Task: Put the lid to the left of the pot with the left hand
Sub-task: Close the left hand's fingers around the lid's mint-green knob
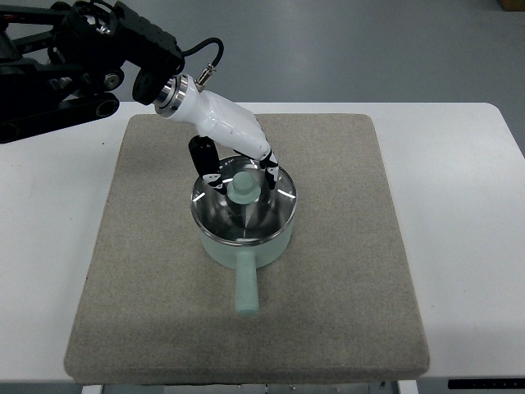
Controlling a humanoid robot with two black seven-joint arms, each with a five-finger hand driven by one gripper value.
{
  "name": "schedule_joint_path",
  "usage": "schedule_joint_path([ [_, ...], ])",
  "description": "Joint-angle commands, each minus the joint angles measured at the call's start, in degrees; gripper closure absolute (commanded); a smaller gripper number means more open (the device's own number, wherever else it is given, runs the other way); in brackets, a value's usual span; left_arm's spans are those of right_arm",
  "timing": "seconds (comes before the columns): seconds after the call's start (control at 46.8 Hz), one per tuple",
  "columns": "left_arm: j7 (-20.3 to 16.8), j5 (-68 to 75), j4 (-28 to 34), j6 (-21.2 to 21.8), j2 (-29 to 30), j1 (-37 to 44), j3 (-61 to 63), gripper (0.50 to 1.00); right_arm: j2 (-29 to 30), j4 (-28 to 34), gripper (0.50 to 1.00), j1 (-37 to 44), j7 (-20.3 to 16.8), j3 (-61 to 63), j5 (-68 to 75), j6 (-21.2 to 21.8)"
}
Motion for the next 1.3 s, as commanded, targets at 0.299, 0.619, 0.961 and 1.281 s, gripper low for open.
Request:
schedule_joint_path([
  [0.299, 0.1, 0.1, 0.2, 3.8, 0.0, 0.8, 0.1, 0.712, 0.0, 0.0, 0.576, 0.0, 0.0, 0.0, 0.0, 0.0],
  [0.619, 0.1, 0.4, 0.1, 3.6, -0.1, 0.7, 0.4, 0.823, 0.0, 0.0, 0.576, 0.0, 0.0, 0.0, 0.0, 0.0],
  [0.961, 0.1, 0.5, 0.1, 3.7, -0.1, 0.8, 0.4, 0.881, 0.0, 0.0, 0.576, 0.0, 0.0, 0.0, 0.0, 0.0],
  [1.281, 0.1, 0.5, 0.1, 2.4, -0.1, 0.7, 0.6, 1.0, 0.0, 0.0, 0.576, 0.0, 0.0, -0.1, 0.0, 0.0],
])
